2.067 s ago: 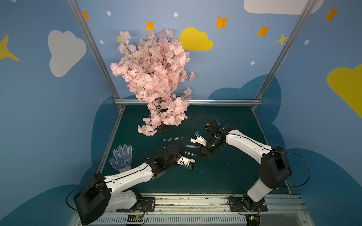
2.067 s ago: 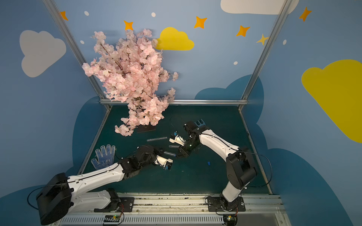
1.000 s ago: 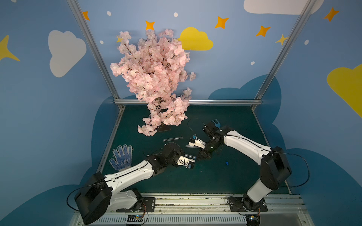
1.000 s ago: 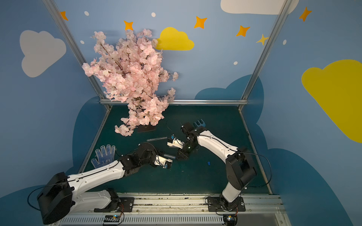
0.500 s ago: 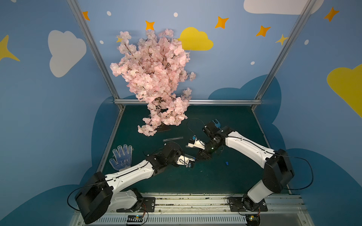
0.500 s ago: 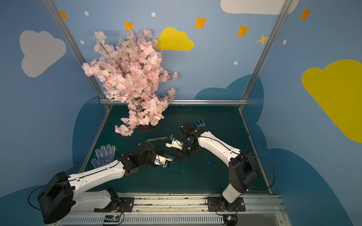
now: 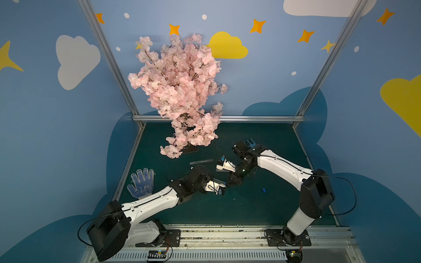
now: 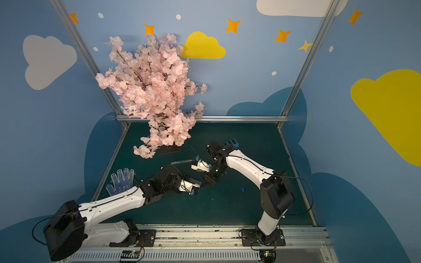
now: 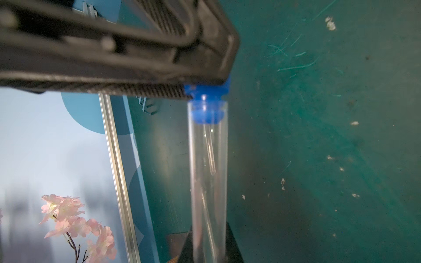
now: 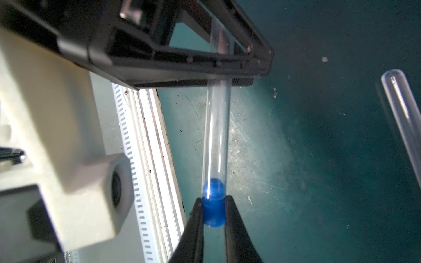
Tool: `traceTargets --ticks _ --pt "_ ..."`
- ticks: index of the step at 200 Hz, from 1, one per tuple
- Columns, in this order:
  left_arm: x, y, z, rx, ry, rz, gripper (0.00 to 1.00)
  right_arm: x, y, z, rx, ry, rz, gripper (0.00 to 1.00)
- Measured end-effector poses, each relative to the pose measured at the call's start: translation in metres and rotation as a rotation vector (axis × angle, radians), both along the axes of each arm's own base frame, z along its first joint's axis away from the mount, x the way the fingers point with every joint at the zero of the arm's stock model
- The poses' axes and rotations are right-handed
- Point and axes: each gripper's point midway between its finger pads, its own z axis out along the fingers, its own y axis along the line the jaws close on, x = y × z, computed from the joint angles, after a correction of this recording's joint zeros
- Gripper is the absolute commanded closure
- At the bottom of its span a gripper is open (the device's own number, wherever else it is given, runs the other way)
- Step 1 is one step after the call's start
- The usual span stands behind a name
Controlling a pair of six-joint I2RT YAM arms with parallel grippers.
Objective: Insert stoppers into test tubes
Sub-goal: Insert the stopper into the test tube.
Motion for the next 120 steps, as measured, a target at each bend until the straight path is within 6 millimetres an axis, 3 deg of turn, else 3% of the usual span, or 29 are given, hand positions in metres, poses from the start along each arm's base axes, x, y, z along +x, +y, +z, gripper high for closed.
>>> traceTargets --ticks 120 --pt "-0.004 0.0044 0.0021 0.008 -0.08 -0.046 0.98 -0.0056 0.0066 -0.0032 -0.008 0.083 -0.041 1.0"
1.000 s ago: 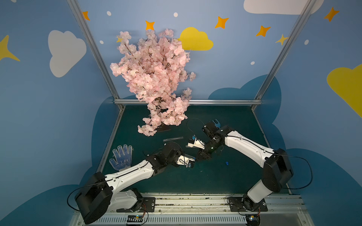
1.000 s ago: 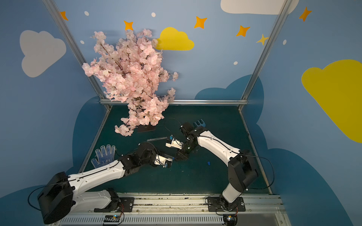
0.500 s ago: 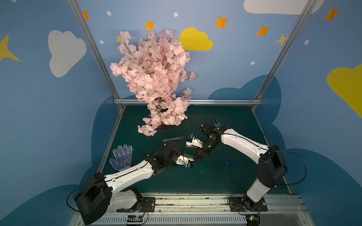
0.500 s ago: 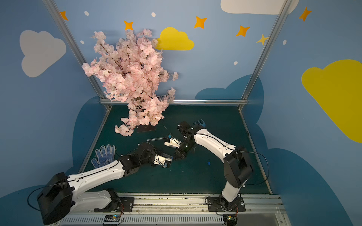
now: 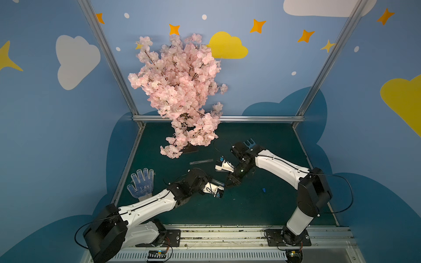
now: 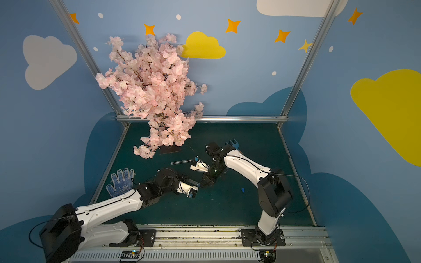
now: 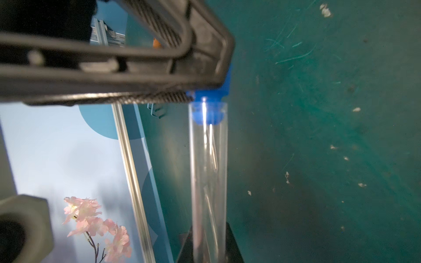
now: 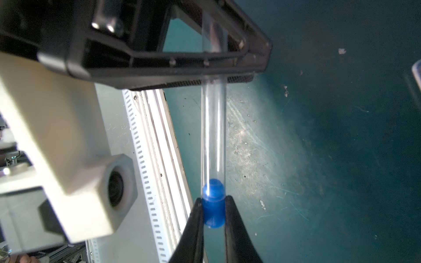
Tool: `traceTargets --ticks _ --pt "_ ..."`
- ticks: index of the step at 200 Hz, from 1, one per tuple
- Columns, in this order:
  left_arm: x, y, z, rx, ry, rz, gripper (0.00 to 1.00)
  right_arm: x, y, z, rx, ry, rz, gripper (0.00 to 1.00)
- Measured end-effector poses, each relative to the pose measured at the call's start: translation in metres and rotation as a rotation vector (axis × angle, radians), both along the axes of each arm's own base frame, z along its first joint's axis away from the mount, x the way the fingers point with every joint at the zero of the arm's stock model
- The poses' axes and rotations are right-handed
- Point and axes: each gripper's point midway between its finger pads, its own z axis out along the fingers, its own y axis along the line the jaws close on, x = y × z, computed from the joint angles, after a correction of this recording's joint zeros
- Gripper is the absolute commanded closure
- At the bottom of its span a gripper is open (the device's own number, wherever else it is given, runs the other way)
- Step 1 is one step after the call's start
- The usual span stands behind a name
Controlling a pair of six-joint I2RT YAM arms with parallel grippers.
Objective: Insert stoppers into test tubes
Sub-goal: Insert the stopper into the test tube.
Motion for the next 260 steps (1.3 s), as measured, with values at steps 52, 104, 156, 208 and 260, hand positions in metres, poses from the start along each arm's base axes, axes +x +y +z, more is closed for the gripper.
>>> traceTargets --ticks 52,104,156,208,260 --pt "0.001 0.0 0.003 0.009 -0.048 -0.025 0.98 0.0 0.002 -0.001 -0.01 0.042 -0.04 1.0" --pt "0.002 0.002 0.011 0.006 -0.094 -0.03 0.98 0.004 0.006 0.004 0.01 0.087 -0.098 1.0" --pt "-0.004 0.003 0.023 -0.014 -0.112 -0.051 0.98 0.007 0.009 0.012 0.063 0.128 -0.114 1.0" --pt "-0.004 0.003 0.021 -0.029 -0.09 -0.037 0.98 0.009 0.009 0.012 0.068 0.121 -0.113 0.66" --pt "-0.033 -0.027 0.002 -0.042 0.012 -0.179 0.98 0.048 0.038 0.066 0.338 -0.144 -0.085 0.18"
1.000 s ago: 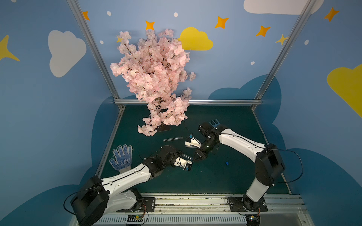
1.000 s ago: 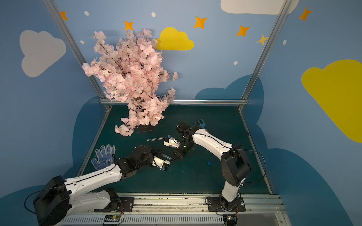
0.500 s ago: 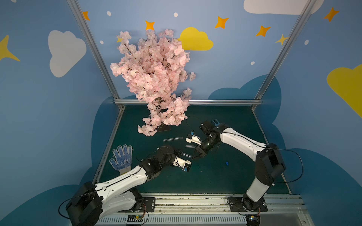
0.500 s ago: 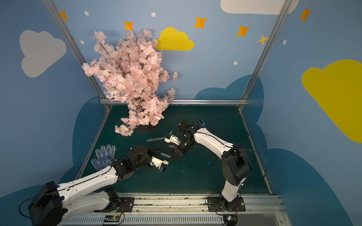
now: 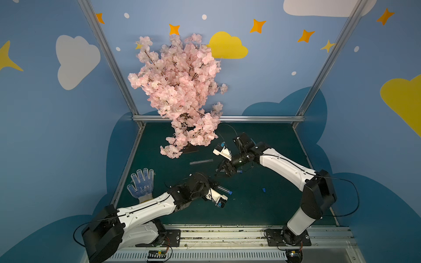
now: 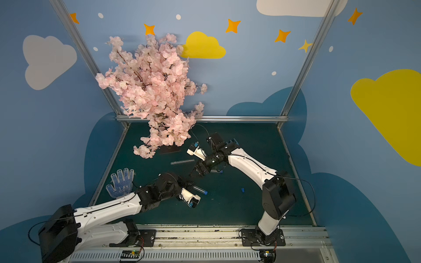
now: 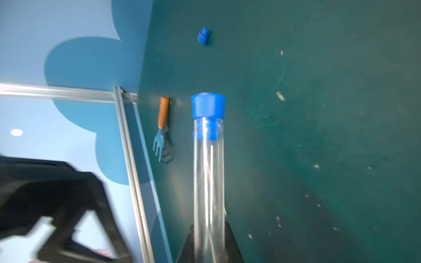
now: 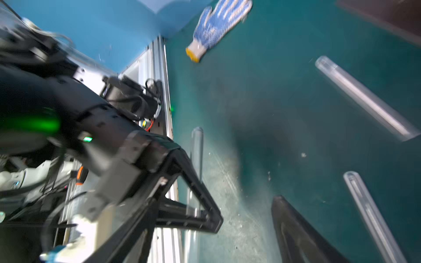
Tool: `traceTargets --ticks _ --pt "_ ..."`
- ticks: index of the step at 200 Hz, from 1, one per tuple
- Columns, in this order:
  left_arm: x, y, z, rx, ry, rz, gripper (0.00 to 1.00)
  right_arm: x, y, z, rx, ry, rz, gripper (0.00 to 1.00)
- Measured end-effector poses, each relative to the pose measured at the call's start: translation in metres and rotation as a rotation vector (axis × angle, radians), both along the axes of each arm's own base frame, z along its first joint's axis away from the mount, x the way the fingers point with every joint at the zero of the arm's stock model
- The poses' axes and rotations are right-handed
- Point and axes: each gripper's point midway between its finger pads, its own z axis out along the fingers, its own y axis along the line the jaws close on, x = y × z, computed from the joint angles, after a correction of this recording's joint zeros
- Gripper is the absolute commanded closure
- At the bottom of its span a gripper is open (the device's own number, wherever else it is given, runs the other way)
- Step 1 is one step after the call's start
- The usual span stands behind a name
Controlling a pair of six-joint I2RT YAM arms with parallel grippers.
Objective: Insert stoppers into test tubes
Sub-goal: Insert the stopper into the test tube.
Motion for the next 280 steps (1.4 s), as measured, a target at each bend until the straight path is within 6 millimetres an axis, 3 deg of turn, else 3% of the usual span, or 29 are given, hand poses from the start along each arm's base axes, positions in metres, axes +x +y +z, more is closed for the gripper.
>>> traceTargets --ticks 26,56,82,106,134,176,280 --pt "0.003 0.007 -0.005 -0.007 0.053 0.051 0.97 0.008 -0.017 0.02 0.028 -0.076 -0.063 0.21" --pt "0.011 0.018 -0.006 -0.077 0.173 0.15 0.98 0.016 -0.047 0.024 0.002 -0.116 -0.219 0.34" --pt "0.031 0.028 0.008 -0.207 0.288 0.276 0.98 0.015 -0.07 0.019 -0.009 -0.092 -0.392 0.53" --pt "0.044 0.031 0.027 -0.336 0.388 0.353 0.98 0.012 -0.082 0.012 0.009 0.019 -0.542 0.56" --pt "0.046 0.029 0.039 -0.434 0.497 0.377 0.98 0.008 -0.08 0.004 0.032 0.176 -0.626 0.55" --pt "0.037 0.024 0.04 -0.479 0.599 0.369 0.98 0.002 -0.069 0.013 0.087 0.31 -0.615 0.53" --pt "0.032 0.022 0.042 -0.499 0.648 0.358 0.98 -0.007 -0.058 0.007 0.085 0.402 -0.567 0.54"
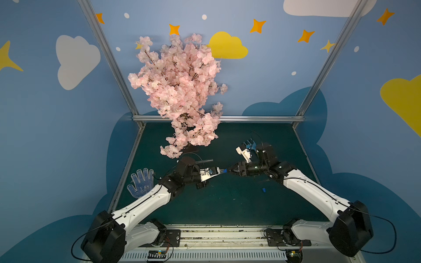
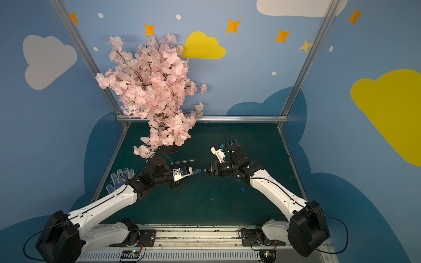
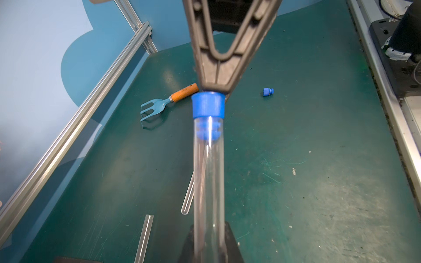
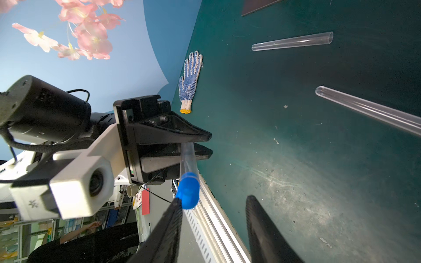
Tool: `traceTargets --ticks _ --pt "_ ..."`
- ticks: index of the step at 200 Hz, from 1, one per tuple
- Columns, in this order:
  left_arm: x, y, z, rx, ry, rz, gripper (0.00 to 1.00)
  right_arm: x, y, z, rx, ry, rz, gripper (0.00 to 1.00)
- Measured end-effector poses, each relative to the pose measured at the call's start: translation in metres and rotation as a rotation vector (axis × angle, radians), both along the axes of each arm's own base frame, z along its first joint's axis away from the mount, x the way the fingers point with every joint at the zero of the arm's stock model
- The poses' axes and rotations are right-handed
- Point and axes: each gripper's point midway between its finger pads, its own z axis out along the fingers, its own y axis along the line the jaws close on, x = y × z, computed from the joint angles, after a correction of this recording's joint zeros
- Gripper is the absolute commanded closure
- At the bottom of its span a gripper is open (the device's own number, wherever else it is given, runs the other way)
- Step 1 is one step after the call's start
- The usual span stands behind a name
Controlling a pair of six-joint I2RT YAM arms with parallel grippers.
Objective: Insert stoppers into test tubes
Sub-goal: Insert the stopper into the test tube.
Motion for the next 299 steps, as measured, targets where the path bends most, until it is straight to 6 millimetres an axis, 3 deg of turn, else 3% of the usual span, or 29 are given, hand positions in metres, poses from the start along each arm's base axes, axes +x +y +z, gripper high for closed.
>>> traceTargets --ticks 53,98,170,299 --pt "0.0 0.001 0.002 -0.008 -0.002 -0.003 0.98 0.0 0.001 0.002 0.009 -0.002 0.004 0.54" --pt "-0.003 -0.001 0.004 -0.019 0.0 -0.021 0.98 0.004 -0.006 0.019 0.043 -0.051 -0.017 0.55" --pt "-0.004 -0.001 0.005 -0.021 0.0 -0.024 0.98 0.002 0.001 0.003 0.021 -0.003 0.012 0.56" --pt "-0.005 0.01 -0.004 -0.016 0.026 0.013 0.98 0.004 0.017 -0.006 0.004 0.016 0.055 0.57"
